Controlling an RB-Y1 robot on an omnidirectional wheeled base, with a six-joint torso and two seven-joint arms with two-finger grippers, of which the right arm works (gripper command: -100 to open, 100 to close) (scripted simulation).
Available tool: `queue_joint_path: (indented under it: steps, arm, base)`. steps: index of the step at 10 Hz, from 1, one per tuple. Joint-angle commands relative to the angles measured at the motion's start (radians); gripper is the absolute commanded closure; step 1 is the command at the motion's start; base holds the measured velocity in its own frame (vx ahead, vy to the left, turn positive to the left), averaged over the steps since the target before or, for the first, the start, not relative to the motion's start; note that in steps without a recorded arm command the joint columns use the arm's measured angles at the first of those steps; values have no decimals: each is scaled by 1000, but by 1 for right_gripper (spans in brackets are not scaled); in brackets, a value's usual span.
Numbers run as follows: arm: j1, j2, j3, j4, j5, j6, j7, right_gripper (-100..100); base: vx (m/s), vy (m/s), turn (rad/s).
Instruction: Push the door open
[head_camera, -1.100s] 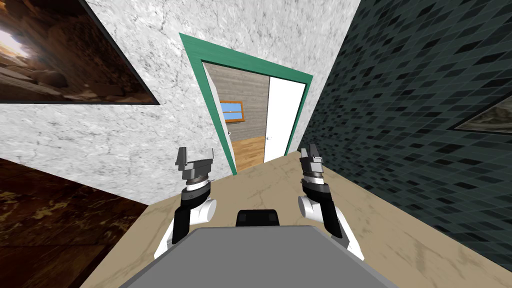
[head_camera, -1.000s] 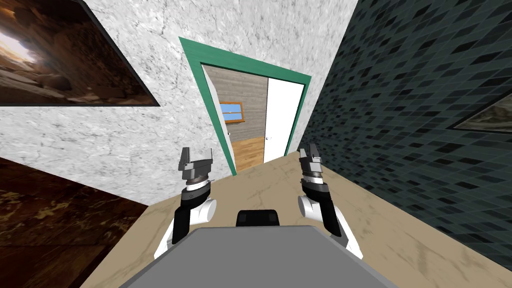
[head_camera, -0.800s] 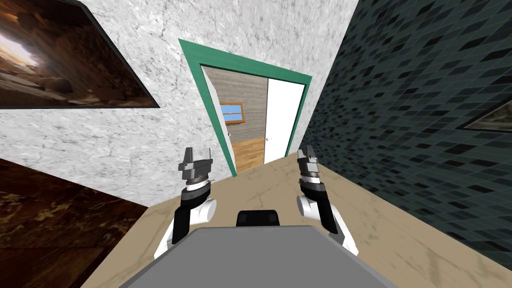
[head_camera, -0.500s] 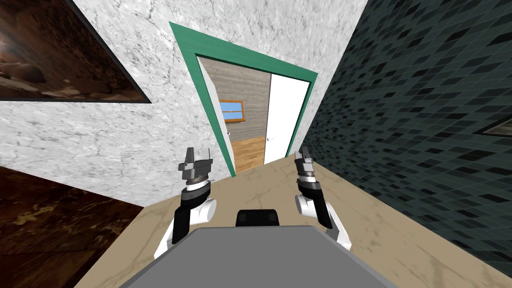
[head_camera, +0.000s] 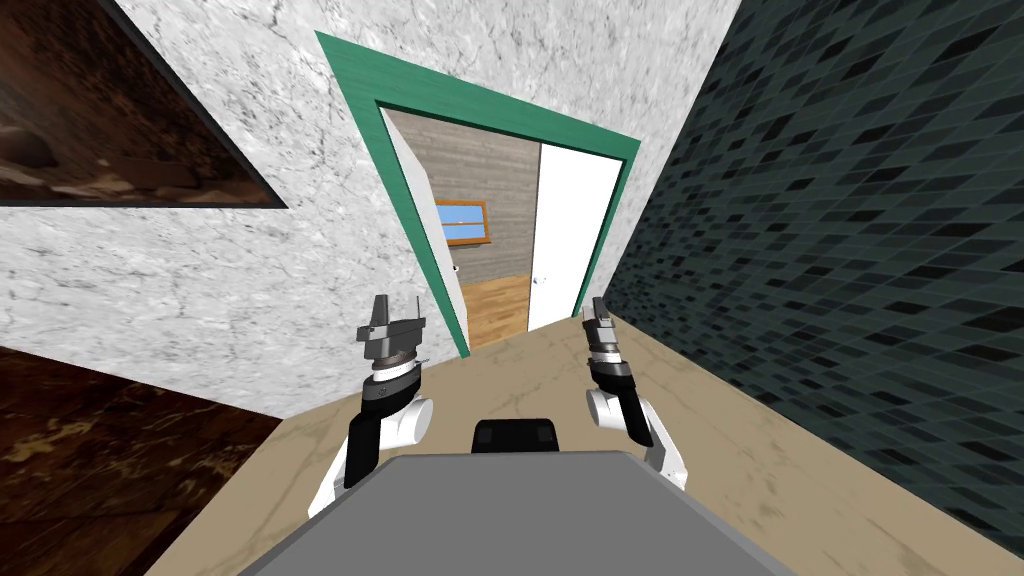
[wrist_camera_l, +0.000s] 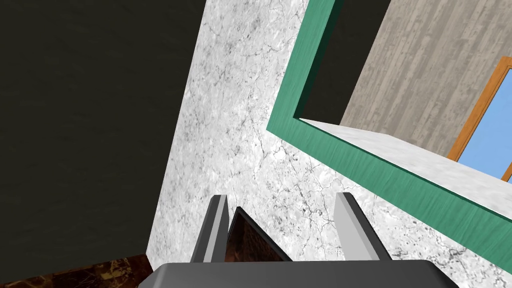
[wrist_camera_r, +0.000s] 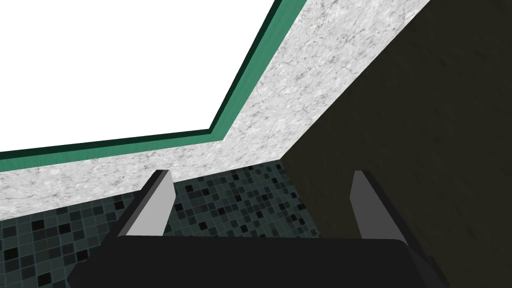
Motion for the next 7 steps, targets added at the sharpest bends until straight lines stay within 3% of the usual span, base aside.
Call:
queue_joint_path:
  steps: [1,7]
  arm:
    - [-13,-5,4,29,-1,-4,1,-100]
    - [-57,-28,16,147,-11,-29,-1,-100]
  base:
    - [74,-39,23]
    - [89,-50,24]
